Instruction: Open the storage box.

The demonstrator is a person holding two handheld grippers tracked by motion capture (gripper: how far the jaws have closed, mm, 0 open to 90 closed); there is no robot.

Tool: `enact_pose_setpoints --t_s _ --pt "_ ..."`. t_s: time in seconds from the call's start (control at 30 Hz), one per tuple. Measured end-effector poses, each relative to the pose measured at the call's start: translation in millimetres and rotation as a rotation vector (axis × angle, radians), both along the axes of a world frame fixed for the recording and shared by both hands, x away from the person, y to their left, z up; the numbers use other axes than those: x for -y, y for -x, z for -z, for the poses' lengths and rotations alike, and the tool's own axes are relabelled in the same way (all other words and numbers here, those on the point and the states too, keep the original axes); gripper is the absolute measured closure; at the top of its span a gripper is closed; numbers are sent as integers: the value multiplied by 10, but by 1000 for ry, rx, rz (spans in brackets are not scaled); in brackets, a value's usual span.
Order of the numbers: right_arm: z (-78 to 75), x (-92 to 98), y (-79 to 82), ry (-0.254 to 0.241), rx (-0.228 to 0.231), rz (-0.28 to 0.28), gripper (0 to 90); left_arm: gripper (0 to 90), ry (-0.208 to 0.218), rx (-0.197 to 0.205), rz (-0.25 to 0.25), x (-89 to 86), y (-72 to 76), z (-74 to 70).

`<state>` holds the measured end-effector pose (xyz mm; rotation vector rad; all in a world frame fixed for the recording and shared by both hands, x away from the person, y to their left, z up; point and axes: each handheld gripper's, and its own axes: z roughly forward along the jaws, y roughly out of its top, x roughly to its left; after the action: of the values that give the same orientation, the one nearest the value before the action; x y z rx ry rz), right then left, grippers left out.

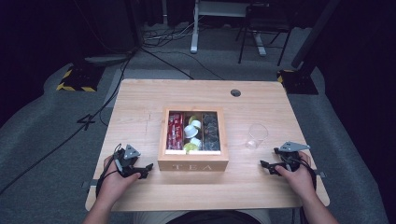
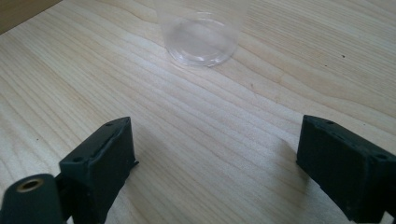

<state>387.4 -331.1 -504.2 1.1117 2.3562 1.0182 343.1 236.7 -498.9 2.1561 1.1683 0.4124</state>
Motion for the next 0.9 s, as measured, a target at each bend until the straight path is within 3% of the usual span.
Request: enact_pose_setpoints --t_s 0.13,0.6,0.7,0.73,0.9 --pt "0 0 -1 -2 0 -1 110 267 30 -3 -3 -19 6 -28" --pt "1 -12 -16 -1 -1 4 106 290 115 76 -3 -65 103 -375" --pt "1 -12 -16 -1 -1 4 106 290 160 98 -2 -60 126 -437" --pt "1 -11 -15 0 -1 4 106 289 219 108 -13 -59 135 -464" --pt "0 -10 -10 -1 -2 2 106 291 238 136 -12 -59 140 -506"
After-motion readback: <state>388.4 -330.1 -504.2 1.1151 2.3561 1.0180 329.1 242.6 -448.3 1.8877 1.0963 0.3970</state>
